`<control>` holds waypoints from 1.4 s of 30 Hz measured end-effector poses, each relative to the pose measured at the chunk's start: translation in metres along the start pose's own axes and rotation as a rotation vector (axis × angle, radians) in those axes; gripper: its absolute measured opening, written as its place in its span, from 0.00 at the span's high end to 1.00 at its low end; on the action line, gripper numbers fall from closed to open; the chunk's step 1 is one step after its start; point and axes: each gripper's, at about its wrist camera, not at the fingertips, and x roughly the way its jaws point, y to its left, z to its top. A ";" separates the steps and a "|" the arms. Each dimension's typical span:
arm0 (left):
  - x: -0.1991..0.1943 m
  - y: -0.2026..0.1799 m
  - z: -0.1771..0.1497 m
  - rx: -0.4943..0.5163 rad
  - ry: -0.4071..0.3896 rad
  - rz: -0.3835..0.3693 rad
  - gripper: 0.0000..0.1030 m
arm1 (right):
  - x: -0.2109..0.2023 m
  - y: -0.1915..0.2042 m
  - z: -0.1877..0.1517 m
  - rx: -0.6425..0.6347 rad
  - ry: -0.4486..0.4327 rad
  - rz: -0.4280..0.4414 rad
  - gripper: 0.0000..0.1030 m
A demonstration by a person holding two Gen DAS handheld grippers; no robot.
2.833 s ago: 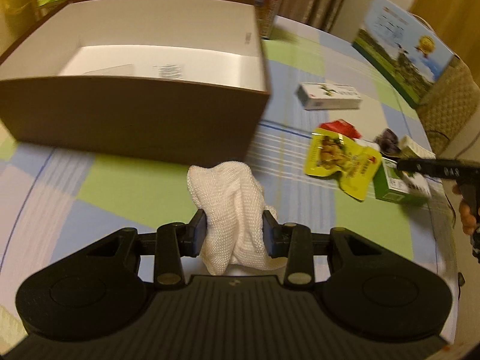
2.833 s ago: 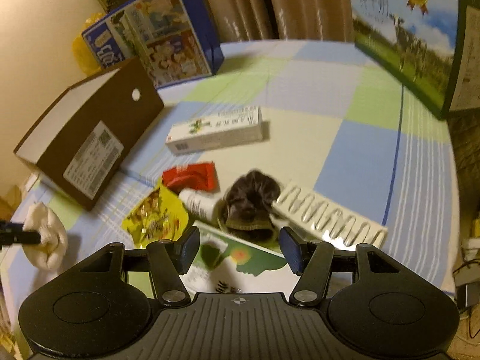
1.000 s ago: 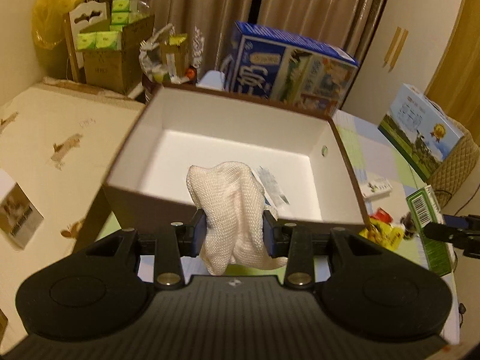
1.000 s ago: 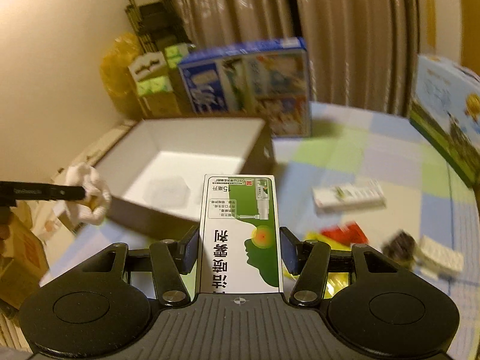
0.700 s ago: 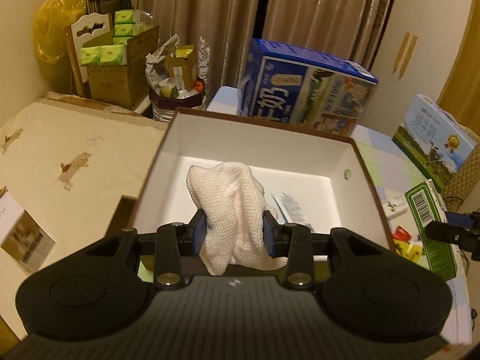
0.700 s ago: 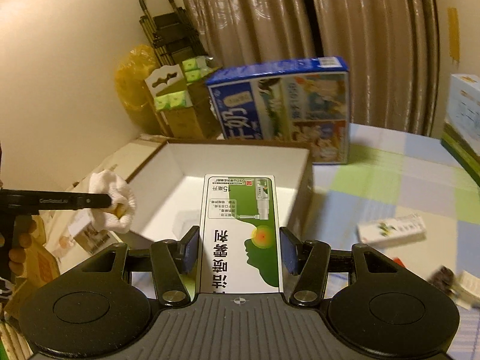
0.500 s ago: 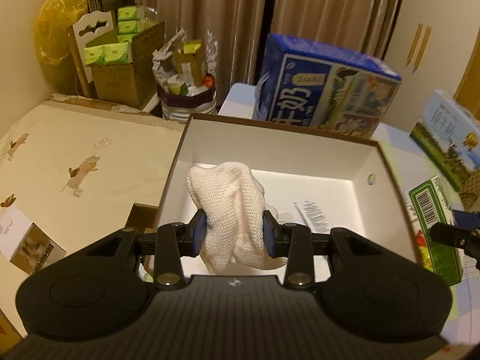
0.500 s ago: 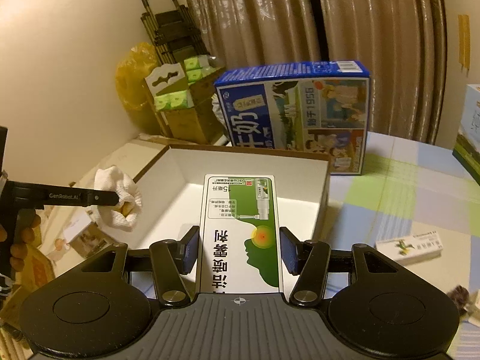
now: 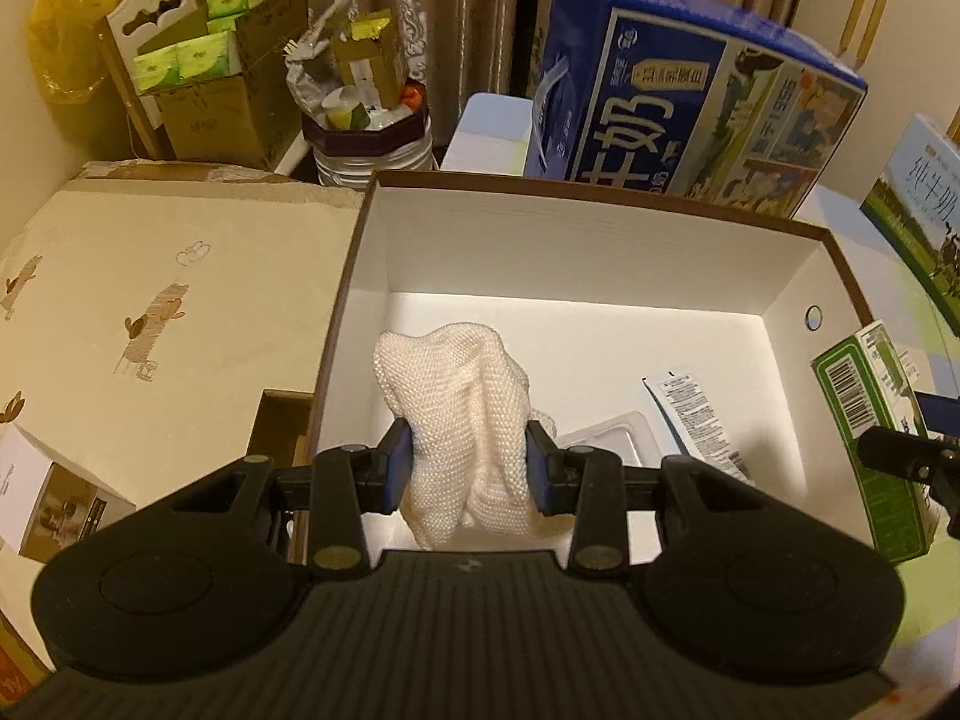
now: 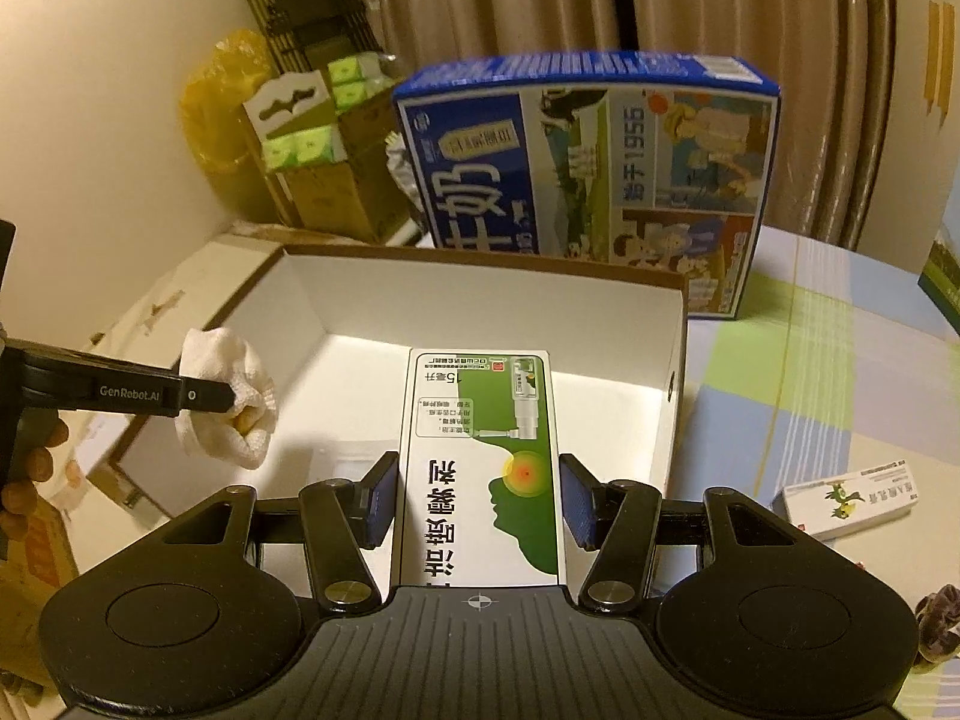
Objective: Organize objects
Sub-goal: 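Carry the cloth and medicine box with both tools over the brown box, then open both tools to drop the cloth and medicine box into the box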
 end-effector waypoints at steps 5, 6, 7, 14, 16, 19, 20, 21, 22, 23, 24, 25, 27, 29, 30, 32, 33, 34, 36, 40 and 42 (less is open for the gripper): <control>0.018 -0.005 0.012 0.025 0.015 -0.009 0.67 | 0.014 -0.003 0.004 0.008 0.019 -0.025 0.50; 0.022 -0.007 0.015 0.030 0.017 -0.012 0.67 | 0.017 -0.004 0.005 0.010 0.022 -0.031 0.50; 0.025 -0.009 0.018 0.035 0.017 -0.015 0.67 | 0.020 -0.005 0.006 0.012 0.025 -0.038 0.50; 0.048 -0.026 0.036 0.068 0.026 -0.046 0.67 | 0.033 -0.010 0.013 0.031 0.034 -0.073 0.50; 0.054 -0.031 0.040 0.075 0.033 -0.055 0.66 | 0.036 -0.012 0.014 0.036 0.037 -0.081 0.50; 0.062 -0.038 0.043 0.082 0.043 -0.068 0.66 | 0.041 -0.015 0.017 0.044 0.039 -0.097 0.50; 0.065 -0.039 0.044 0.083 0.046 -0.071 0.66 | 0.043 -0.016 0.018 0.047 0.040 -0.101 0.50; 0.067 -0.042 0.045 0.084 0.050 -0.073 0.65 | 0.044 -0.017 0.019 0.050 0.040 -0.103 0.50; 0.069 -0.043 0.045 0.086 0.054 -0.076 0.65 | 0.046 -0.018 0.020 0.051 0.041 -0.106 0.50; 0.071 -0.044 0.046 0.090 0.056 -0.079 0.64 | 0.048 -0.018 0.021 0.051 0.042 -0.109 0.50; 0.073 -0.045 0.047 0.093 0.059 -0.083 0.63 | 0.049 -0.019 0.022 0.050 0.043 -0.113 0.50; 0.075 -0.047 0.048 0.098 0.062 -0.088 0.61 | 0.051 -0.019 0.023 0.049 0.045 -0.116 0.50; 0.078 -0.048 0.048 0.100 0.065 -0.092 0.59 | 0.055 -0.020 0.025 0.049 0.048 -0.125 0.50; 0.081 -0.050 0.049 0.111 0.064 -0.087 0.55 | 0.059 -0.021 0.026 0.047 0.050 -0.133 0.50; 0.081 -0.050 0.050 0.112 0.062 -0.084 0.51 | 0.061 -0.021 0.027 0.045 0.053 -0.138 0.50; 0.082 -0.049 0.051 0.106 0.058 -0.084 0.46 | 0.065 -0.022 0.029 0.043 0.058 -0.145 0.50; 0.082 -0.048 0.052 0.102 0.056 -0.086 0.40 | 0.067 -0.022 0.030 0.040 0.060 -0.149 0.50; 0.082 -0.046 0.052 0.096 0.052 -0.081 0.34 | 0.069 -0.023 0.030 0.037 0.061 -0.153 0.50; 0.080 -0.043 0.054 0.085 0.040 -0.072 0.29 | 0.072 -0.024 0.032 0.028 0.060 -0.160 0.50; 0.078 -0.037 0.055 0.070 0.039 -0.063 0.24 | 0.077 -0.026 0.034 0.027 0.056 -0.164 0.49; 0.076 -0.035 0.054 0.065 0.041 -0.062 0.22 | 0.080 -0.028 0.035 0.038 0.052 -0.172 0.49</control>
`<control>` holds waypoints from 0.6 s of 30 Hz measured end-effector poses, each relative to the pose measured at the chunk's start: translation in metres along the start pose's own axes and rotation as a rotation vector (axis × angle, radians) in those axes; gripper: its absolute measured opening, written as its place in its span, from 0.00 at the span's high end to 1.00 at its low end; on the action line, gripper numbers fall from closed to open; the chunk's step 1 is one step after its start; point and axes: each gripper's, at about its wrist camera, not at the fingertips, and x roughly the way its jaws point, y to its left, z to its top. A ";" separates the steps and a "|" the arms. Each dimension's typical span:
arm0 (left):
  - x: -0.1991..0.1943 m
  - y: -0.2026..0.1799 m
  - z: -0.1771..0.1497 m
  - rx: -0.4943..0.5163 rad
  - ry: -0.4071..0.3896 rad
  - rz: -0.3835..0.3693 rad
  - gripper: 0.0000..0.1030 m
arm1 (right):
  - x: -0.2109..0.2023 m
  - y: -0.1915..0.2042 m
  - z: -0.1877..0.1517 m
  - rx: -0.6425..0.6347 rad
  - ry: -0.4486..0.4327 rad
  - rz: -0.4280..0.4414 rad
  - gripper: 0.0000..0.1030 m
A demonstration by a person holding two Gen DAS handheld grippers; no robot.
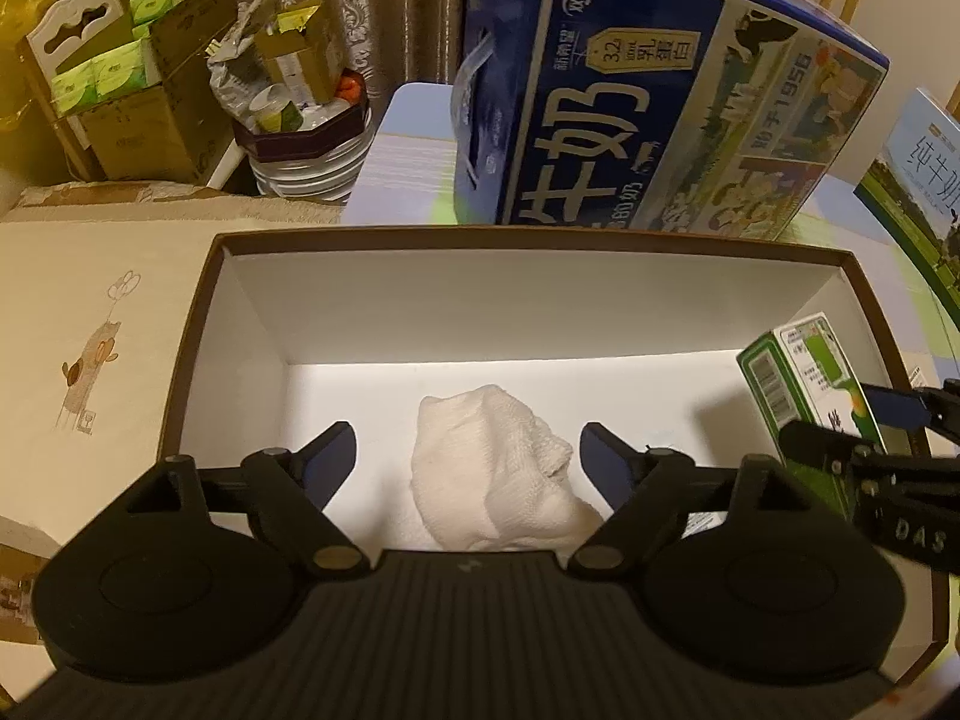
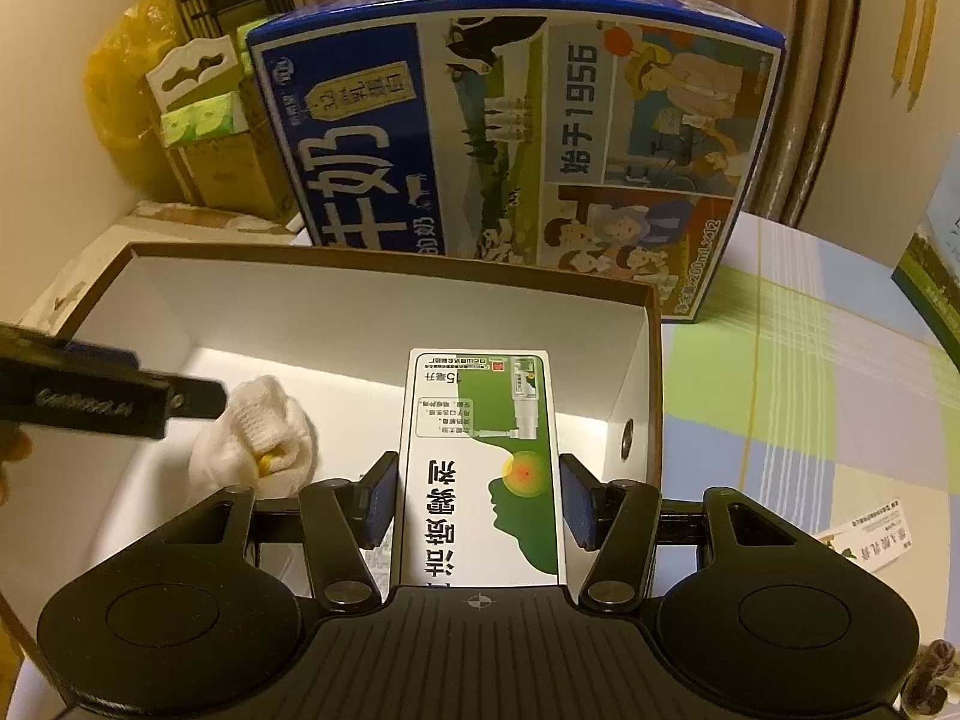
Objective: Organize objects
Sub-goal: 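Open both tools to drop the cloth and medicine box into the box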
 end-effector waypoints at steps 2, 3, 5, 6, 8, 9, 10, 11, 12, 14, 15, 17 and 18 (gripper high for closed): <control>-0.001 0.001 -0.003 -0.002 0.002 -0.002 0.21 | 0.001 0.000 0.001 -0.004 -0.018 -0.021 0.49; -0.002 0.001 -0.004 -0.003 0.004 -0.001 0.21 | 0.000 0.000 0.001 -0.014 -0.029 -0.028 0.49; -0.003 0.000 -0.007 -0.002 0.009 0.002 0.21 | -0.001 -0.001 0.002 -0.019 -0.045 -0.027 0.49; -0.004 0.000 -0.008 -0.002 0.010 0.002 0.20 | -0.003 -0.002 0.002 -0.015 -0.047 -0.025 0.49; -0.008 0.000 -0.011 -0.007 0.008 0.003 0.18 | -0.009 -0.004 0.002 -0.009 -0.051 -0.010 0.48; -0.011 0.000 -0.012 -0.010 0.006 0.002 0.18 | -0.014 -0.005 0.000 -0.005 -0.055 0.001 0.48; -0.014 -0.001 -0.014 -0.013 0.004 0.001 0.18 | -0.018 -0.005 -0.002 -0.003 -0.058 0.010 0.47; -0.017 -0.001 -0.016 -0.016 0.001 -0.001 0.18 | -0.024 -0.005 -0.004 -0.001 -0.060 0.018 0.47; -0.022 -0.001 -0.018 -0.020 -0.003 -0.002 0.18 | -0.029 -0.006 -0.007 0.002 -0.062 0.026 0.46; -0.030 -0.003 -0.022 -0.023 -0.008 0.000 0.16 | -0.040 -0.007 -0.013 0.010 -0.066 0.053 0.46; -0.035 -0.005 -0.024 -0.022 -0.011 0.000 0.14 | -0.045 -0.007 -0.016 0.016 -0.065 0.060 0.46; -0.044 -0.009 -0.029 -0.019 -0.018 -0.005 0.13 | -0.055 -0.008 -0.021 0.021 -0.070 0.076 0.46; -0.049 -0.011 -0.032 -0.016 -0.020 -0.009 0.13 | -0.061 -0.008 -0.025 0.023 -0.074 0.082 0.46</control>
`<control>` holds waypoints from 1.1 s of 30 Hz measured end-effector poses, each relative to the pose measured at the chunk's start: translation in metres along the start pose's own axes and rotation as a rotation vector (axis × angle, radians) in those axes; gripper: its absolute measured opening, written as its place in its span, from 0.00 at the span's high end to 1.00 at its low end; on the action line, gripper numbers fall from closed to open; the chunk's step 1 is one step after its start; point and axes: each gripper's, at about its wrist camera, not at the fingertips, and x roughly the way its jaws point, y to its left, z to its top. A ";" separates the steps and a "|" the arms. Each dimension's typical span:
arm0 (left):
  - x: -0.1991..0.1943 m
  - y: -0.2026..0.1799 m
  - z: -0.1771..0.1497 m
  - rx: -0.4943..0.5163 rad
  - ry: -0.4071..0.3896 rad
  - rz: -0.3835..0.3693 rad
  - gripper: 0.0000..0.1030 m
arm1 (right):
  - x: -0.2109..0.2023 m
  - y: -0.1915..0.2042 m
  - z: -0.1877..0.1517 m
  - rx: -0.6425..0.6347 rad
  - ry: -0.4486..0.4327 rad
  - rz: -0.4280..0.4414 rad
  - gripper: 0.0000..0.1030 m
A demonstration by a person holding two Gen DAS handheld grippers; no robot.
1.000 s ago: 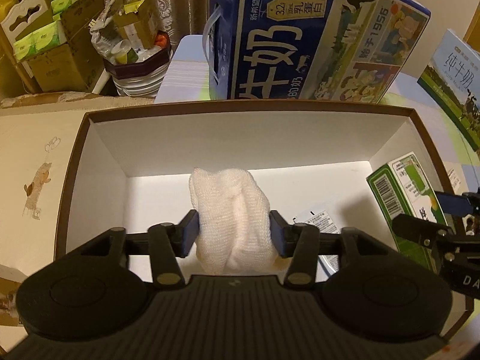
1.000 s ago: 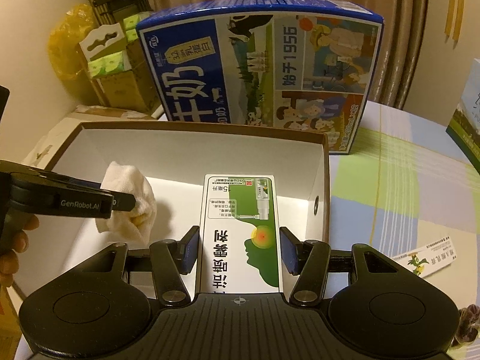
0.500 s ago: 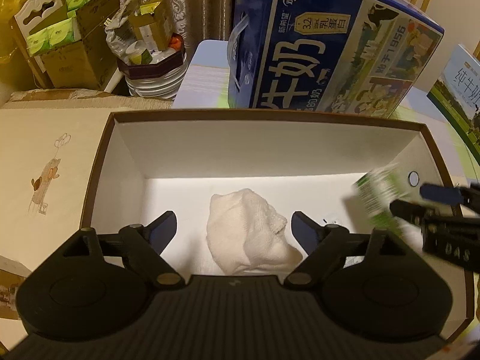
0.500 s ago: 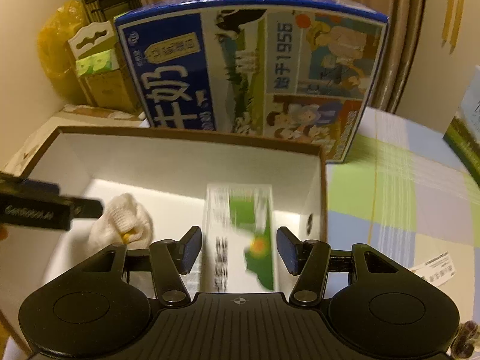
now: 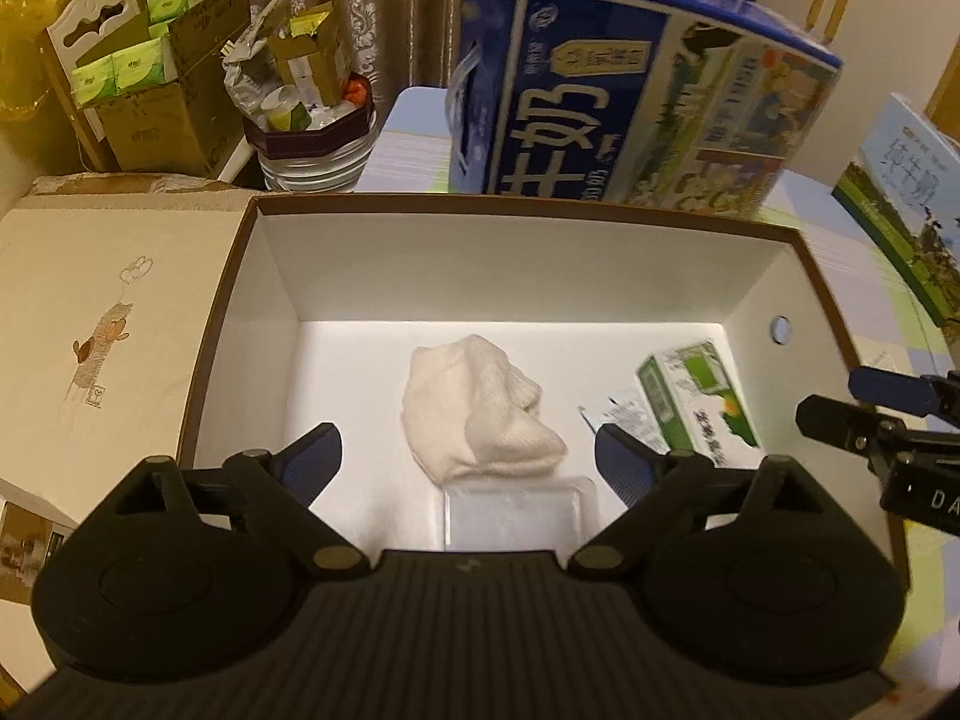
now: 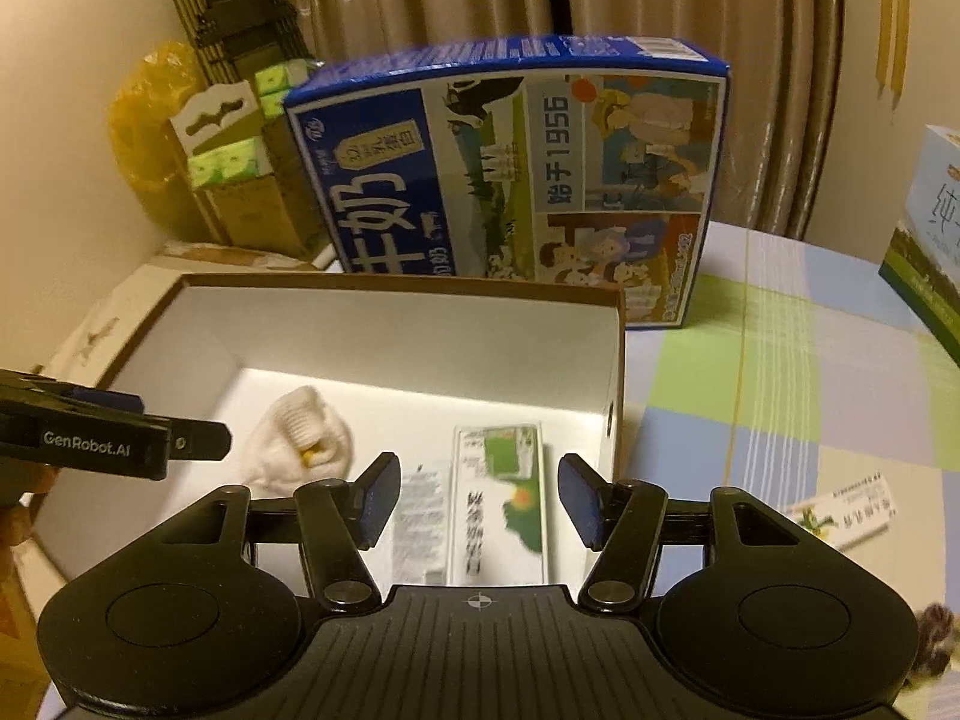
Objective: Organize objects
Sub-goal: 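Open both tools to drop the cloth and medicine box into the box, then move both tools away from the box toward the remaining table items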
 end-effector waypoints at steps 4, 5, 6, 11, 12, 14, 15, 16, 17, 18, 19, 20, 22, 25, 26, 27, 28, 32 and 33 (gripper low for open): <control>-0.019 -0.010 -0.011 0.004 -0.008 -0.027 0.13 | -0.023 -0.001 -0.010 0.015 -0.015 0.026 0.46; -0.024 -0.013 -0.014 0.006 -0.010 -0.030 0.13 | -0.030 -0.001 -0.013 0.021 -0.020 0.035 0.46; -0.029 -0.016 -0.017 0.007 -0.012 -0.031 0.13 | -0.036 -0.001 -0.015 0.025 -0.025 0.041 0.46; -0.053 -0.033 -0.033 0.008 -0.028 -0.074 0.13 | -0.067 -0.004 -0.031 0.043 -0.041 0.062 0.46; -0.056 -0.037 -0.036 0.010 -0.028 -0.083 0.13 | -0.073 -0.005 -0.035 0.048 -0.042 0.061 0.46; -0.062 -0.046 -0.043 0.018 -0.026 -0.096 0.13 | -0.085 -0.008 -0.043 0.057 -0.043 0.062 0.46; -0.065 -0.051 -0.047 0.024 -0.023 -0.102 0.13 | -0.090 -0.010 -0.047 0.062 -0.042 0.062 0.46; -0.067 -0.055 -0.051 0.027 -0.021 -0.106 0.13 | -0.095 -0.012 -0.051 0.065 -0.042 0.060 0.46; -0.069 -0.059 -0.055 0.032 -0.017 -0.113 0.13 | -0.101 -0.013 -0.056 0.069 -0.044 0.057 0.46; -0.071 -0.063 -0.059 0.036 -0.012 -0.120 0.13 | -0.105 -0.016 -0.060 0.075 -0.045 0.057 0.46; -0.073 -0.067 -0.063 0.043 -0.008 -0.126 0.13 | -0.110 -0.019 -0.063 0.083 -0.044 0.057 0.46; -0.074 -0.071 -0.067 0.049 -0.005 -0.130 0.13 | -0.114 -0.022 -0.067 0.092 -0.045 0.055 0.46; -0.077 -0.079 -0.075 0.064 0.003 -0.136 0.13 | -0.123 -0.029 -0.075 0.109 -0.044 0.052 0.46; -0.080 -0.088 -0.083 0.081 0.013 -0.142 0.13 | -0.134 -0.039 -0.088 0.132 -0.042 0.043 0.46; -0.081 -0.092 -0.086 0.084 0.014 -0.144 0.13 | -0.137 -0.044 -0.092 0.140 -0.039 0.042 0.46; -0.082 -0.095 -0.089 0.085 0.017 -0.147 0.13 | -0.141 -0.048 -0.097 0.147 -0.036 0.037 0.46; -0.082 -0.097 -0.091 0.085 0.020 -0.147 0.13 | -0.144 -0.052 -0.100 0.151 -0.036 0.032 0.46; -0.080 -0.109 -0.100 0.085 0.035 -0.146 0.13 | -0.156 -0.070 -0.115 0.162 -0.030 0.005 0.46; -0.080 -0.112 -0.102 0.083 0.039 -0.148 0.13 | -0.159 -0.074 -0.118 0.166 -0.030 0.002 0.46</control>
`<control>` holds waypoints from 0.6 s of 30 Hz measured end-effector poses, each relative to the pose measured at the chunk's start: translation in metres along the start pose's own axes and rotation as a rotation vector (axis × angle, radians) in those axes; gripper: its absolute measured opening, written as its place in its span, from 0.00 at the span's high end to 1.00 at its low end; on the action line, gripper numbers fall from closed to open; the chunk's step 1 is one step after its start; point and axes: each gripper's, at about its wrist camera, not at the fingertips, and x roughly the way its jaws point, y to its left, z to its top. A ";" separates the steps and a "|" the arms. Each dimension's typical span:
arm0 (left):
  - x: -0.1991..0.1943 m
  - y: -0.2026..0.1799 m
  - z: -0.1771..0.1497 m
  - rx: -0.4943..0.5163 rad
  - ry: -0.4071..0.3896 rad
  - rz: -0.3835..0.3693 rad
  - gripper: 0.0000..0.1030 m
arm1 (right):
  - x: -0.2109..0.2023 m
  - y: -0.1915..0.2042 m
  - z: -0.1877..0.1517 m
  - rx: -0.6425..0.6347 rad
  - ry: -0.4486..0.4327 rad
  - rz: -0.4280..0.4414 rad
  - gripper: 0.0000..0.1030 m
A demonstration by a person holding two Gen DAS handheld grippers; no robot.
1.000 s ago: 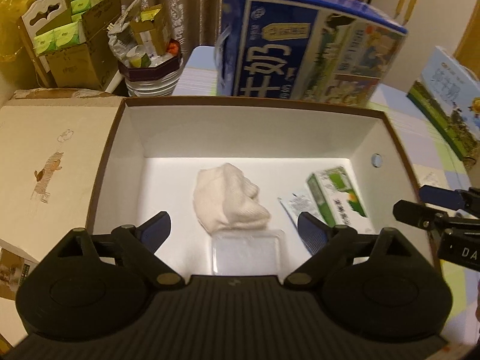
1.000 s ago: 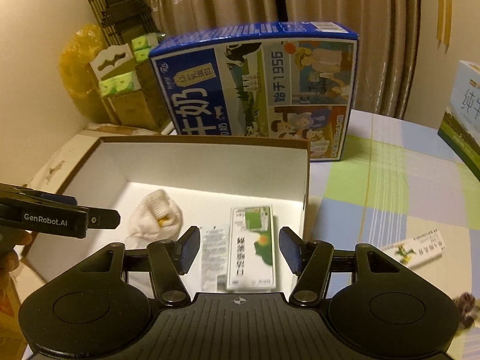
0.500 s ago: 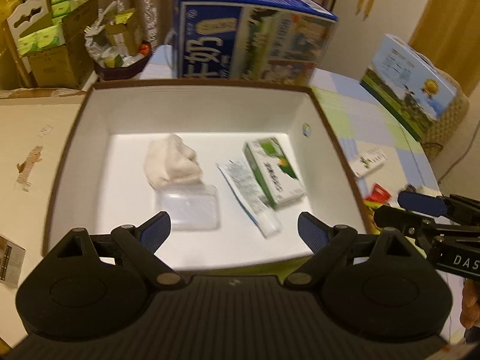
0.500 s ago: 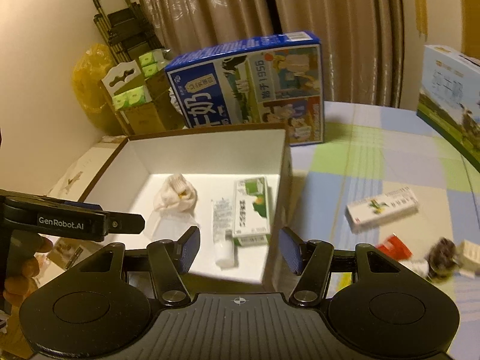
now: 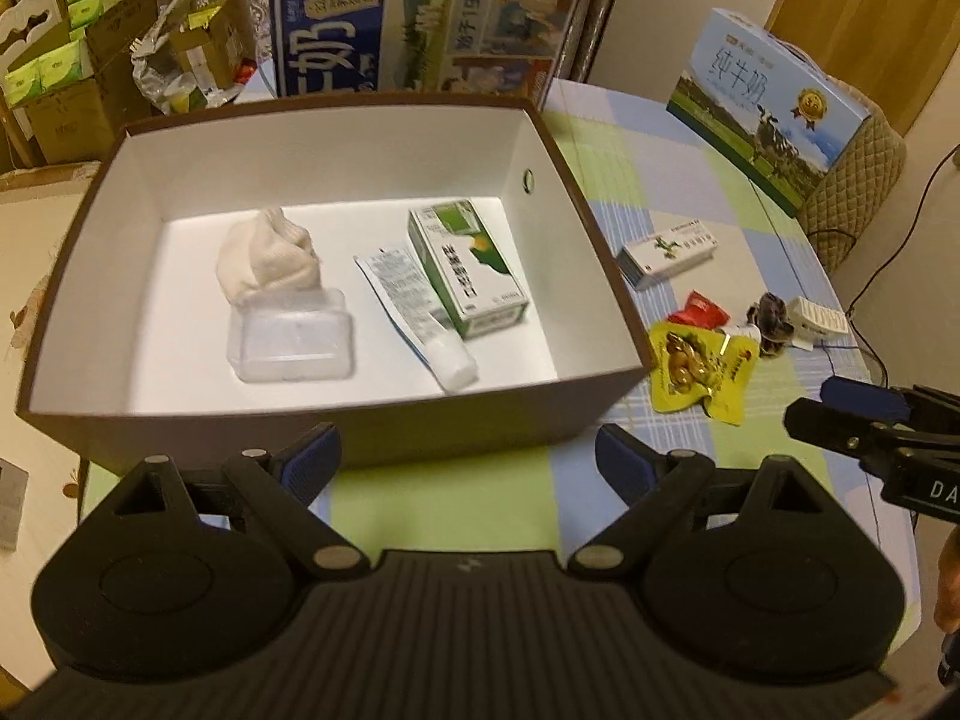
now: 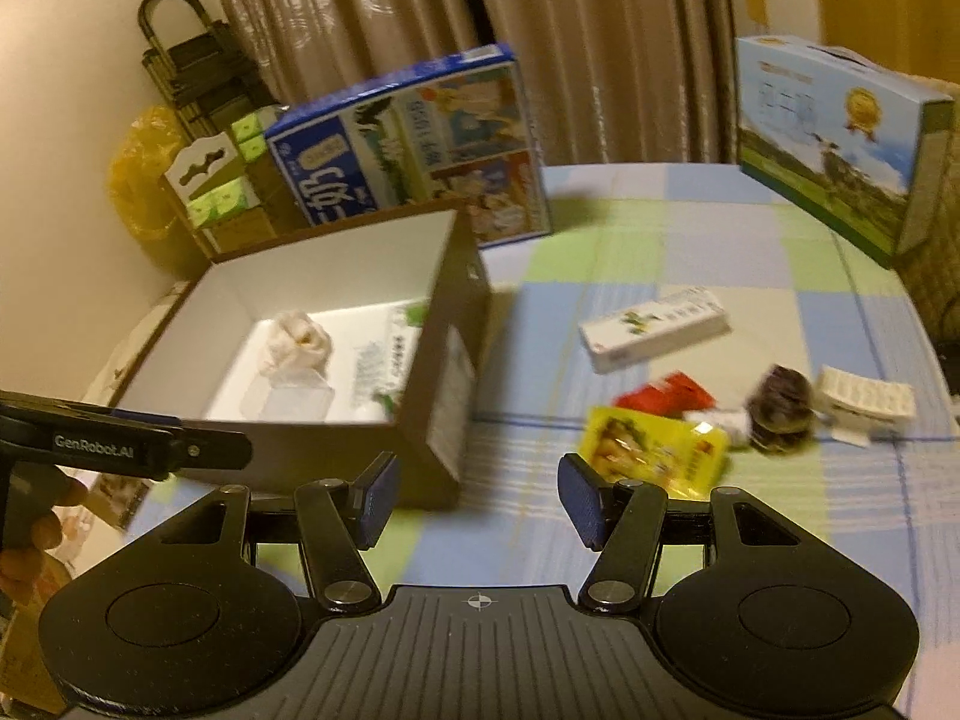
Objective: Organize objects
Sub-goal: 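Move both tools away from the box toward the remaining table items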
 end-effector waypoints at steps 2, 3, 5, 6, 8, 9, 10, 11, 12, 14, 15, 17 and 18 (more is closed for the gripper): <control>0.002 -0.007 -0.004 0.000 0.003 -0.005 0.13 | -0.007 -0.010 -0.005 0.006 -0.001 -0.008 0.46; 0.002 -0.011 -0.006 0.001 0.006 -0.006 0.13 | -0.009 -0.014 -0.007 0.007 -0.001 -0.011 0.46; 0.005 -0.019 -0.010 0.002 0.013 -0.006 0.13 | -0.014 -0.023 -0.009 0.006 0.000 -0.020 0.46; 0.006 -0.023 -0.011 0.002 0.017 -0.007 0.13 | -0.017 -0.027 -0.011 0.006 0.001 -0.024 0.46; 0.009 -0.031 -0.015 0.001 0.026 -0.016 0.13 | -0.020 -0.035 -0.014 0.004 0.008 -0.031 0.46; 0.011 -0.036 -0.017 0.005 0.031 -0.022 0.13 | -0.022 -0.040 -0.015 0.005 0.012 -0.036 0.46; 0.013 -0.041 -0.019 0.010 0.035 -0.025 0.13 | -0.024 -0.044 -0.017 0.008 0.014 -0.040 0.46; 0.015 -0.046 -0.020 0.014 0.040 -0.028 0.13 | -0.026 -0.049 -0.018 0.012 0.016 -0.045 0.46; 0.017 -0.051 -0.022 0.019 0.043 -0.035 0.13 | -0.028 -0.054 -0.020 0.015 0.019 -0.050 0.46; 0.021 -0.061 -0.025 0.025 0.050 -0.049 0.13 | -0.031 -0.063 -0.023 0.020 0.024 -0.060 0.46; 0.023 -0.066 -0.026 0.028 0.056 -0.056 0.13 | -0.033 -0.068 -0.024 0.024 0.026 -0.065 0.46; 0.027 -0.078 -0.029 0.038 0.066 -0.075 0.13 | -0.036 -0.079 -0.026 0.036 0.031 -0.075 0.46; 0.030 -0.084 -0.030 0.045 0.068 -0.085 0.13 | -0.038 -0.086 -0.028 0.045 0.033 -0.081 0.46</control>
